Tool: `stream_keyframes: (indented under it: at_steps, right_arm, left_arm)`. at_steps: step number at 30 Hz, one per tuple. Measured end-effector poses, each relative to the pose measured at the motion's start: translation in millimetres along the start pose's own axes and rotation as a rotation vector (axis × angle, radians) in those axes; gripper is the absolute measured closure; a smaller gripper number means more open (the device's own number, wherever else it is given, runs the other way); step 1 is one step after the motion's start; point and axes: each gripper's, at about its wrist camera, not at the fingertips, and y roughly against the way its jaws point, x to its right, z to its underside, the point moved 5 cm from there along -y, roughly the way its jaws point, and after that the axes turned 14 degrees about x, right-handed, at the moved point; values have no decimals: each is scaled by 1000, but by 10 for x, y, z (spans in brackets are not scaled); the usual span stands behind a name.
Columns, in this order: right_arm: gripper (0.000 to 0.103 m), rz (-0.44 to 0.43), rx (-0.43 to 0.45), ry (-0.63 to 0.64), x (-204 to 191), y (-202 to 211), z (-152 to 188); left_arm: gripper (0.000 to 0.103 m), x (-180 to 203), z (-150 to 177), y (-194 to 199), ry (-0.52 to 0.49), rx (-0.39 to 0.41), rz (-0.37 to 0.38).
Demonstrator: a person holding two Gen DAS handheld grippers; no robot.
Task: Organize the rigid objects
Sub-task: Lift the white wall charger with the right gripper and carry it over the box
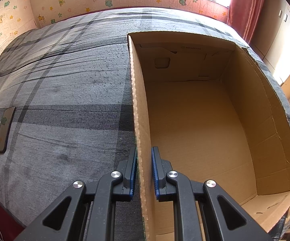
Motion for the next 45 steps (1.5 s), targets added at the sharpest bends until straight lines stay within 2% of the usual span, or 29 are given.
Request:
stream_keyframes:
  at_steps: [15,24,29,34,45]
  right_arm:
    - [55,-144,21,126,-780,-152,-266]
    - [55,-230,-15,149,-1159,-441,-285]
    - [55,-237,-38,170,-1314,-602,-270]
    - [55,-249,-82,169,-1424,-815,-242]
    - [55,-227,-251,181,-1576,-1517,-24]
  left_arm:
    - [88,-6,-2,-14,-1,-5,2]
    - [88,-9,3,-20,-8,-6,0]
    - [88,-2,6,-21,-9,-5,0]
    - [88,1,4,-18,-5,-4,2]
    - [88,-15,2,-9,-1,-5,5]
